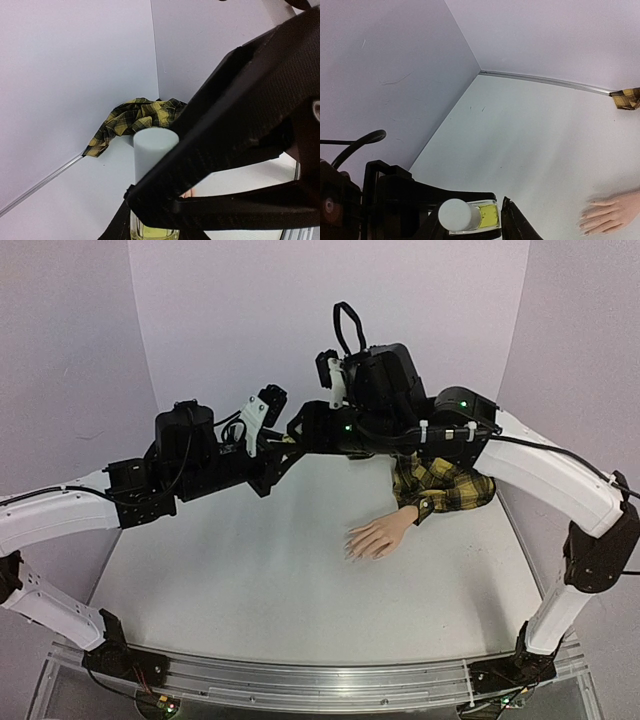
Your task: Paint the nails
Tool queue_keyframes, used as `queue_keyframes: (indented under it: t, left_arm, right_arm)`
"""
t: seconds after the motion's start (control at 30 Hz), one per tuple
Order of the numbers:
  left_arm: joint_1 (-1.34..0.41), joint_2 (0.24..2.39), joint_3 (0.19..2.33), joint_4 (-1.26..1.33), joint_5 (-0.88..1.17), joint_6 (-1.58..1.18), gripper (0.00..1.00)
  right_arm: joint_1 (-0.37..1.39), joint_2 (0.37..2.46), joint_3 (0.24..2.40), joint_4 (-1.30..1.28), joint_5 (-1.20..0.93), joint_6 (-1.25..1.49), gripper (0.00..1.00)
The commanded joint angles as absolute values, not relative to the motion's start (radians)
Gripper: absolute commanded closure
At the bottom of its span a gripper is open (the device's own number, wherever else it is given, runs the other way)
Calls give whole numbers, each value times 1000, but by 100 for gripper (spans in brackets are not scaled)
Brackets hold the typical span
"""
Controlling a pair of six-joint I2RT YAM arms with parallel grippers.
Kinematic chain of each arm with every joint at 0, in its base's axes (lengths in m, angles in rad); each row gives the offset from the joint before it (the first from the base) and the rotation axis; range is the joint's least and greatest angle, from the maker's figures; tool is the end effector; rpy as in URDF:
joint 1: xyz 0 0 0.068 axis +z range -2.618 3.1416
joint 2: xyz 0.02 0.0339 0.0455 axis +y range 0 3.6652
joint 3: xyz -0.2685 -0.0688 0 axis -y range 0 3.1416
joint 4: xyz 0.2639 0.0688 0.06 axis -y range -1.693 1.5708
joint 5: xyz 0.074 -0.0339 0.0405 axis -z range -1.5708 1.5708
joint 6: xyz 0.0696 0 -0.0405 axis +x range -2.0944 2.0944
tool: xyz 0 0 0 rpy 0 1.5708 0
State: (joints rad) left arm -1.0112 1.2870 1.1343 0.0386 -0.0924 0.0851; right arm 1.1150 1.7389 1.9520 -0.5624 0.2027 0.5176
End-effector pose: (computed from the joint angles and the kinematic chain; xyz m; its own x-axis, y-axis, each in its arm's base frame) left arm 0.1950 -0.2993 0.3741 0.0074 0.1477 -0.9890 0.7975 0.5959 0.0949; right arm 0.2079 0.3923 0.4440 -0.5249 0.0303 -0.8506 -0.6174 0.6743 0.4050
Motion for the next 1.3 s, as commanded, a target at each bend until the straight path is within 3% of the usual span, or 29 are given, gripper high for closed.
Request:
queue_keyframes:
  t: [0.0,0.23,0.33,0.43,0.6,0.7,0.97,1.0,1.03,1.1,1.27]
  left_arm:
    - [-1024,1290,1160,86,-107,107,100]
    - [-1023,1285,1164,82,-81,96,100]
    - [-1023,1254,1149,94,17,76,100]
    - [-1019,1204,1142,77,284,86,100]
    - [-968,1199,1217,-16,988,16,100]
    - [-924,1250,1257,-6,1324,-95,100]
    - [-907,1244,1270,-81,1220,-22,100]
    - [-907,1243,1275,-101,1176,-4,100]
    - [-907,1240,1278,-118,1134,12,100]
    - [-907,1226,1275,-137,1010,48,100]
    - [-907,1177,1224,-115,660,93,100]
  right_arm:
    - [1112,1756,2014,-595,250,499,70]
    - [1112,1753,2011,-601,217,465,99]
    - [1112,1742,2000,-598,138,403,100]
    - [1112,1695,1946,-572,-20,266,100]
    - [1110,1585,1782,-529,-756,-68,100]
    - [1110,1587,1776,-509,-965,-76,100]
    - [1110,1579,1753,-472,-930,-54,100]
    - [1110,1567,1745,-467,-887,-48,96]
    - [1110,1556,1738,-462,-834,-41,86]
    - [1111,1520,1688,-412,-705,-13,81]
    - [1111,1440,1560,-308,-324,120,43]
